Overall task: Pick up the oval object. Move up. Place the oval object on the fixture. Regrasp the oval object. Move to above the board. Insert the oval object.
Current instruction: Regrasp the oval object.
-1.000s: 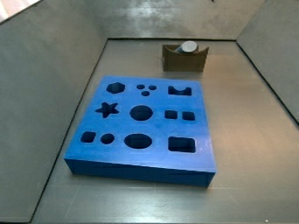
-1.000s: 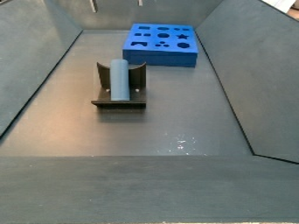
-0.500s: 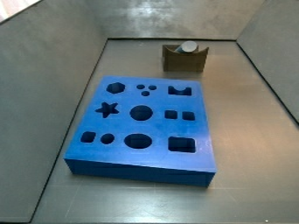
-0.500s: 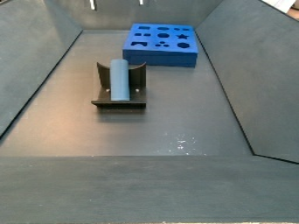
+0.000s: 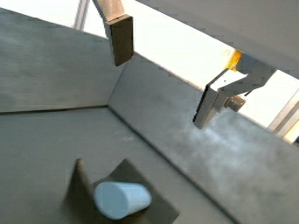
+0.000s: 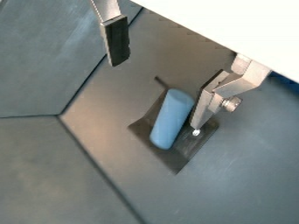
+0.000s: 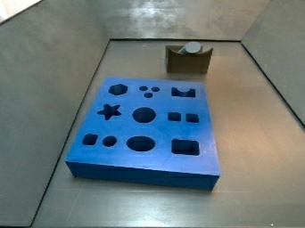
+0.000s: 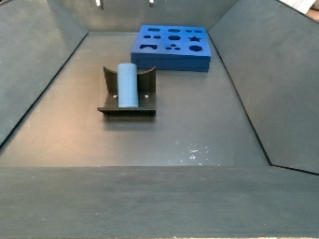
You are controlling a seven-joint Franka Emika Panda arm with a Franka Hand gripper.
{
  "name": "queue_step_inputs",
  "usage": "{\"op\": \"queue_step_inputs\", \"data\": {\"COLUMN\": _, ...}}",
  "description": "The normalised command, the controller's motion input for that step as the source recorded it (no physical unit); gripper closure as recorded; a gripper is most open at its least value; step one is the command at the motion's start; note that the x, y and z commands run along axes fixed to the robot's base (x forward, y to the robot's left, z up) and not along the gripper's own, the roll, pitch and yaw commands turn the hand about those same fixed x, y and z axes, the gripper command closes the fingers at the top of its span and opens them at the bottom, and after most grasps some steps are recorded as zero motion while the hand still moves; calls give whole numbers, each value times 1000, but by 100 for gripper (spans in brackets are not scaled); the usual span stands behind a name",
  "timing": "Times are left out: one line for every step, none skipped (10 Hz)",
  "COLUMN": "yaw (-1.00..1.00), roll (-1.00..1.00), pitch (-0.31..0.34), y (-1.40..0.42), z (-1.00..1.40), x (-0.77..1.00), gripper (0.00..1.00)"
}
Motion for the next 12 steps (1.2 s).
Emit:
{"op": "queue_step_inputs", "data": {"yaw": 67, "roll": 1000, "pitch": 148, "y": -39, "z": -19, "x": 101, "gripper": 0}}
{"op": "queue_step_inputs", "data": {"yaw": 110, "roll": 981, "pitch": 189, "y": -45, "z": -18, "x": 103, "gripper": 0}}
{"op": "queue_step_inputs", "data": {"yaw": 125, "roll": 859, "pitch": 188, "y": -45, "z": -21, "x": 106, "gripper": 0}}
{"op": "queue_step_inputs", "data": {"yaw": 171, "roll": 559, "pitch": 170, "y": -48, "z": -24, "x": 110, "gripper": 0}}
{"op": "queue_step_inputs", "data": {"yaw": 189, "roll": 440, "pitch": 157, "y": -50, "z": -22, "x": 112, "gripper": 0}}
{"op": "queue_step_inputs", "data": {"yaw": 209, "roll": 243, "pitch": 126, "y": -37, "z": -14, "x": 104, "gripper": 0}}
{"op": "queue_step_inputs", "data": {"yaw": 218, "roll": 174, "pitch": 88, "y": -33, "z": -9, "x": 93, "gripper": 0}}
{"op": "queue_step_inputs", "data": {"yaw": 215, "roll": 144, "pitch": 40, "y": -39, "z": -12, "x": 84, "gripper": 0}}
{"op": "queue_step_inputs", "data": {"yaw": 210, "roll": 136, "pitch": 29, "y": -43, "z": -17, "x": 83, "gripper": 0}}
{"op": "queue_step_inputs", "data": {"yaw": 207, "roll": 70, "pitch": -23, "y": 69, "z": -1000, "x": 37, "gripper": 0}}
{"op": "queue_step_inputs", "data": {"yaw": 188, "roll": 70, "pitch": -33, "y": 70, "z": -1000, "x": 41, "gripper": 0}}
{"op": "queue_step_inputs", "data": {"yaw": 146, "roll": 73, "pitch": -84, "y": 63, "z": -1000, "x": 56, "gripper": 0}}
